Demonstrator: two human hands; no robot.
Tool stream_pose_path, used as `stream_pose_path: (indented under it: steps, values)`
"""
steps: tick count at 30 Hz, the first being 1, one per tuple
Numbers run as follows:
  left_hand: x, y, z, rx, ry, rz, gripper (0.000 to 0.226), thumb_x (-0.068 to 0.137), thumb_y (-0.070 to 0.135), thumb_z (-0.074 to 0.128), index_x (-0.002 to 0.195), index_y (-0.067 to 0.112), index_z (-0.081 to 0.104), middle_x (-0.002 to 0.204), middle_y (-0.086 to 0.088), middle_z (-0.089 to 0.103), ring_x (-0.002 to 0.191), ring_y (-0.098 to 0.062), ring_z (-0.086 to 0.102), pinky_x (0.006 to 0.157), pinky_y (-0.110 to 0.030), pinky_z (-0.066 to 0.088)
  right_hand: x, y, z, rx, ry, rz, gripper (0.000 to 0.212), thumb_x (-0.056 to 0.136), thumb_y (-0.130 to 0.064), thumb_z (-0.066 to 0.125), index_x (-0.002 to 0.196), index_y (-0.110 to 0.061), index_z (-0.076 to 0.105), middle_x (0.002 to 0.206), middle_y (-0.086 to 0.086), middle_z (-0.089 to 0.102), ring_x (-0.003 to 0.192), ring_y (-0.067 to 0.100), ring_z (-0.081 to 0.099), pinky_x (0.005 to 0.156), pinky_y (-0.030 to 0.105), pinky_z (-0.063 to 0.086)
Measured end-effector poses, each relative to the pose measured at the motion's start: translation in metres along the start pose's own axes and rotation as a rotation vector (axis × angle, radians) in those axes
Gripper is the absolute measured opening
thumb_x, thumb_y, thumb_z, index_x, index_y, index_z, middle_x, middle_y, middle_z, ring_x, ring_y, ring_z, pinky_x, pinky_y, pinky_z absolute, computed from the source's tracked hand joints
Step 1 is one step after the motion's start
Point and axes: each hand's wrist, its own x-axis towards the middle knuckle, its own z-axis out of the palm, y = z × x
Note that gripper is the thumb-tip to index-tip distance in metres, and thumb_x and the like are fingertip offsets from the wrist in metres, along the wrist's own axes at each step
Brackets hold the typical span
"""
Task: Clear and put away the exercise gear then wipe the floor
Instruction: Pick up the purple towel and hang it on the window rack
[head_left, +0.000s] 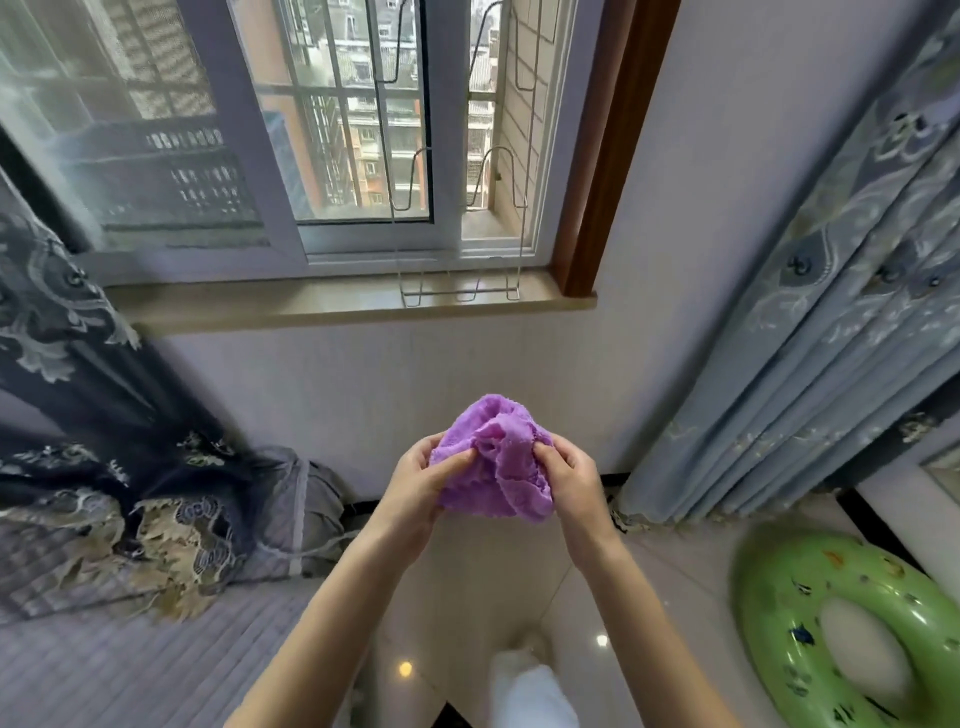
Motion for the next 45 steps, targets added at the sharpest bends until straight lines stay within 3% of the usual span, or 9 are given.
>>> stream_pose_path:
  steps: [3,13,17,22,27,31,36,40,45]
  values:
    - [0.033,0.015,0.001,-0.014,0.029,0.017,0.053,0.067,0.021,0.065,0.115,0.001,0.054,0.088,-0.006,0.071,0.075,-0.015,0.069,0.058,-0.024,0.054,0.040,-0.011,0.005,-0.017,-0.031,-0.013,0.022,0.095,-0.007,0.047,0.104,0.001,0.065,0.096,0.015,0.068,0.086,0.020,0.062,0.084,0.041,0.051]
    - [0.148,0.078,0.025,-0.046,0.113,0.104,0.076,0.050,0.033,0.076,0.117,0.005,0.052,0.098,-0.011,0.068,0.077,-0.015,0.070,0.060,-0.022,0.054,0.178,-0.067,0.006,-0.081,-0.172,-0.075,0.025,0.097,-0.019,0.047,0.111,-0.008,0.063,0.099,0.009,0.068,0.094,0.023,0.064,0.080,0.035,0.055]
    - [0.185,0.098,0.031,-0.089,0.145,0.133,0.064,0.063,0.022,0.071,0.121,0.004,0.050,0.100,-0.011,0.066,0.076,-0.014,0.070,0.059,-0.020,0.053,0.220,-0.091,0.010,-0.061,-0.251,-0.094,0.023,0.097,-0.017,0.046,0.110,-0.008,0.062,0.095,0.008,0.067,0.088,0.020,0.064,0.073,0.029,0.055]
    - [0.212,0.113,0.031,-0.141,0.181,0.164,0.078,0.062,0.026,0.074,0.130,0.002,0.043,0.114,-0.019,0.062,0.085,-0.019,0.070,0.065,-0.022,0.054,0.255,-0.111,0.011,-0.113,-0.330,-0.165,0.024,0.096,-0.016,0.049,0.117,-0.012,0.060,0.101,0.005,0.067,0.092,0.018,0.066,0.073,0.026,0.056]
    - [0.226,0.134,0.030,-0.153,0.167,0.200,0.072,0.065,0.020,0.068,0.131,0.001,0.043,0.117,-0.021,0.061,0.089,-0.023,0.068,0.065,-0.023,0.055,0.276,-0.131,0.019,-0.220,-0.304,-0.264,0.021,0.094,-0.010,0.051,0.105,-0.025,0.059,0.098,-0.002,0.067,0.090,0.015,0.065,0.076,0.030,0.057]
    - [0.235,0.160,0.027,-0.142,0.154,0.247,0.070,0.064,0.019,0.068,0.128,0.005,0.046,0.114,-0.018,0.063,0.088,-0.022,0.069,0.063,-0.024,0.055,0.286,-0.150,0.032,-0.249,-0.288,-0.347,0.023,0.094,-0.010,0.050,0.115,-0.017,0.059,0.106,0.004,0.066,0.097,0.018,0.064,0.082,0.034,0.056]
    - [0.244,0.189,0.023,-0.161,0.134,0.317,0.070,0.063,0.018,0.069,0.128,0.009,0.045,0.118,-0.016,0.062,0.092,-0.021,0.068,0.065,-0.021,0.054,0.291,-0.178,0.042,-0.351,-0.254,-0.488,0.030,0.089,-0.026,0.054,0.116,-0.016,0.062,0.099,-0.002,0.068,0.093,0.013,0.065,0.073,0.028,0.058]
    - [0.248,0.210,0.019,-0.209,0.108,0.372,0.069,0.064,0.015,0.067,0.129,0.009,0.045,0.118,-0.015,0.062,0.095,-0.023,0.068,0.066,-0.022,0.055,0.291,-0.202,0.052,-0.356,-0.221,-0.641,0.023,0.088,-0.010,0.060,0.108,-0.021,0.063,0.092,-0.014,0.066,0.090,0.003,0.065,0.072,0.013,0.052]
    - [0.249,0.236,0.017,-0.247,0.067,0.435,0.066,0.063,0.012,0.068,0.125,0.009,0.048,0.112,-0.015,0.065,0.091,-0.024,0.069,0.064,-0.023,0.055,0.295,-0.227,0.058,-0.311,-0.165,-0.783,0.019,0.085,-0.011,0.064,0.090,-0.029,0.061,0.085,-0.012,0.067,0.085,0.002,0.065,0.073,0.015,0.053]
